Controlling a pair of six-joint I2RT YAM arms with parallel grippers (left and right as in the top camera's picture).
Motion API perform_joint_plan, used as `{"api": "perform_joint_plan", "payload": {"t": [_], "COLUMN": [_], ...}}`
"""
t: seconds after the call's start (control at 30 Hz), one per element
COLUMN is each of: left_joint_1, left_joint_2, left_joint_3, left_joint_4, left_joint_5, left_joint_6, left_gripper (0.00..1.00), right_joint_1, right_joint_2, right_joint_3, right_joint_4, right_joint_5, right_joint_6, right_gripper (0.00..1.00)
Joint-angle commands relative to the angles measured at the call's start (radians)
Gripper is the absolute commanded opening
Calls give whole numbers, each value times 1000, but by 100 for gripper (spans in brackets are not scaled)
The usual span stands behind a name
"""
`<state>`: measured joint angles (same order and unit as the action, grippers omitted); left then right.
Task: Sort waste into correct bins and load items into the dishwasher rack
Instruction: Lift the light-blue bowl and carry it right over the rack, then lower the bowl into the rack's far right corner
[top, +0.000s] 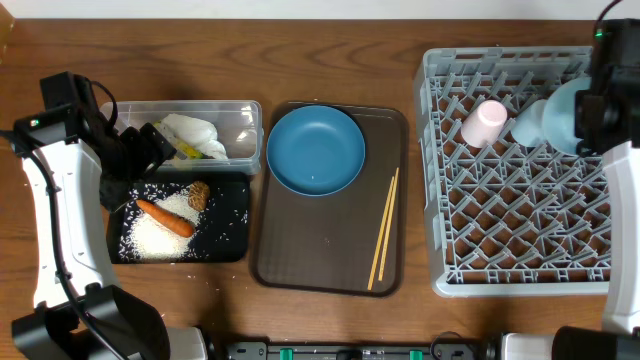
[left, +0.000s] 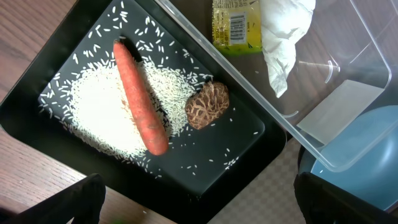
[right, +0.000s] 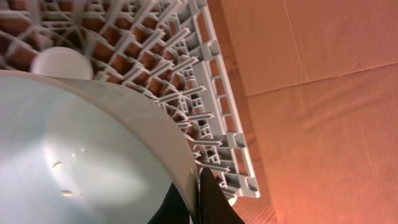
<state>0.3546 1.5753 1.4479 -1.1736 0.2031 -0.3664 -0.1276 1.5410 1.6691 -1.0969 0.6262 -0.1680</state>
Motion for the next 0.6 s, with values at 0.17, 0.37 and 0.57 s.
{"api": "perform_joint_plan", "payload": {"t": [0.17, 0.37, 0.57], "left_joint_1": [5, 5, 5], "left_joint_2": [-16, -16, -16], "left_joint_3": [1, 0, 0], "left_joint_4": [-3, -3, -3], "left_joint_5": [-6, -6, -6], "left_joint_6": [2, 2, 2], "left_gripper": [98, 98, 98], "right_joint_1": [-61, -68, -87], "right_joint_2": [101, 178, 261], "right_joint_3": [16, 16, 16], "right_joint_4": [82, 206, 409], "right_joint_5": [87, 351, 424], "right_joint_6": [-122, -220, -451], "right_gripper": [1, 1, 1]}}
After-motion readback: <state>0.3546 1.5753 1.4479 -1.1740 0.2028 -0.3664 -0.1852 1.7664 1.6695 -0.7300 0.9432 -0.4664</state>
